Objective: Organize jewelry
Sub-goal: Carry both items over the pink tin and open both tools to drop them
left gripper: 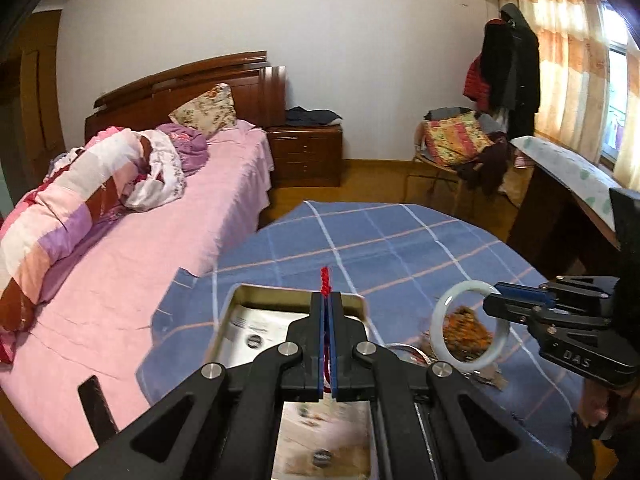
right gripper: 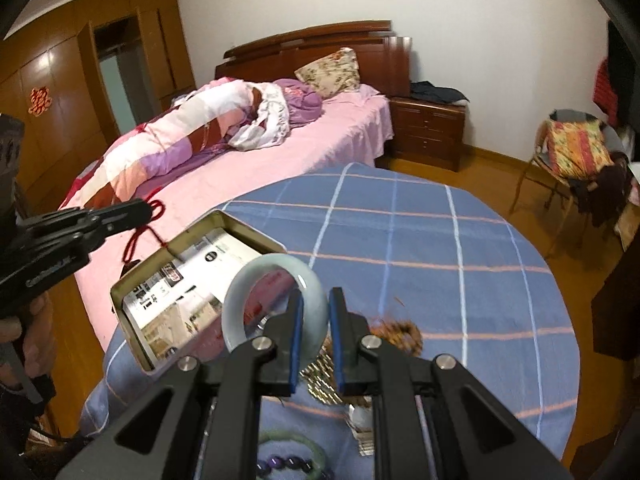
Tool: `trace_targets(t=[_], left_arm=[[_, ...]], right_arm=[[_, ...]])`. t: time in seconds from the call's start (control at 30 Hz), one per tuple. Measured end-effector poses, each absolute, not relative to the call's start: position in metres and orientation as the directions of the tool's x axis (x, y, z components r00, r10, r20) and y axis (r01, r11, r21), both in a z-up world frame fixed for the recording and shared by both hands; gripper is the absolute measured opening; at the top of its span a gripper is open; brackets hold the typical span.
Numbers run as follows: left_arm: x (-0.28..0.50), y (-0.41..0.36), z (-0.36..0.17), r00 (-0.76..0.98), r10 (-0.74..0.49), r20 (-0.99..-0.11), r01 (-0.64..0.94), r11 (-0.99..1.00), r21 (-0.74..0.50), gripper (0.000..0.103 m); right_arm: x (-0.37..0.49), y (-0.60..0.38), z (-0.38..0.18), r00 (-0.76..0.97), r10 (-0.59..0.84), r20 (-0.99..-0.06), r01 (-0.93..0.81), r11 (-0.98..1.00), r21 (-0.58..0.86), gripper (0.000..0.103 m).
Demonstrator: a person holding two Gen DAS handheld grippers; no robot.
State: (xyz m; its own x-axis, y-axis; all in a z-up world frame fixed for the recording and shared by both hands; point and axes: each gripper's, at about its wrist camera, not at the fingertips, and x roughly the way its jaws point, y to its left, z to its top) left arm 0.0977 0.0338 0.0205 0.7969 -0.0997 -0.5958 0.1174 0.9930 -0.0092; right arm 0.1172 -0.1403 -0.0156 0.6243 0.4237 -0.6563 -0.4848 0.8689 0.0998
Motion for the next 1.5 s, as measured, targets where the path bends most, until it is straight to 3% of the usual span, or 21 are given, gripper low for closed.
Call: trace_targets(t=[0.77, 1.37, 1.43, 1.5], left_arm=[[0.161, 0.076, -0.024, 0.745, -0.021, -0.667, 0.034, 0.999, 0.007, 0.000], [0.175, 0.079, -0.041, 0.703, 0.008, -0.711, 0.019, 0.999, 0.031, 0.001], [0.175, 0.080, -0.040, 0.697, 0.016, -0.716, 0.008, 1.000, 0.030, 0.002], [0.174, 0.080, -0.040, 0.697, 0.018, -0.717, 0.007, 0.999, 0.032, 0.004]], right_arm=[[0.167, -0.043, -0.052, 0.515, 0.383, -0.767, -0.574, 0.818, 0.023, 0.015], [0.178, -0.037, -0.062, 0.505, 0.381, -0.774, -0.565, 0.824, 0.037, 0.018], [0.177, -0.040, -0.058, 0.509, 0.397, -0.764, -0.562, 0.826, 0.054, 0.022], [0.176, -0.043, -0.054, 0.520, 0.402, -0.754, -0.558, 0.828, 0.057, 0.042]])
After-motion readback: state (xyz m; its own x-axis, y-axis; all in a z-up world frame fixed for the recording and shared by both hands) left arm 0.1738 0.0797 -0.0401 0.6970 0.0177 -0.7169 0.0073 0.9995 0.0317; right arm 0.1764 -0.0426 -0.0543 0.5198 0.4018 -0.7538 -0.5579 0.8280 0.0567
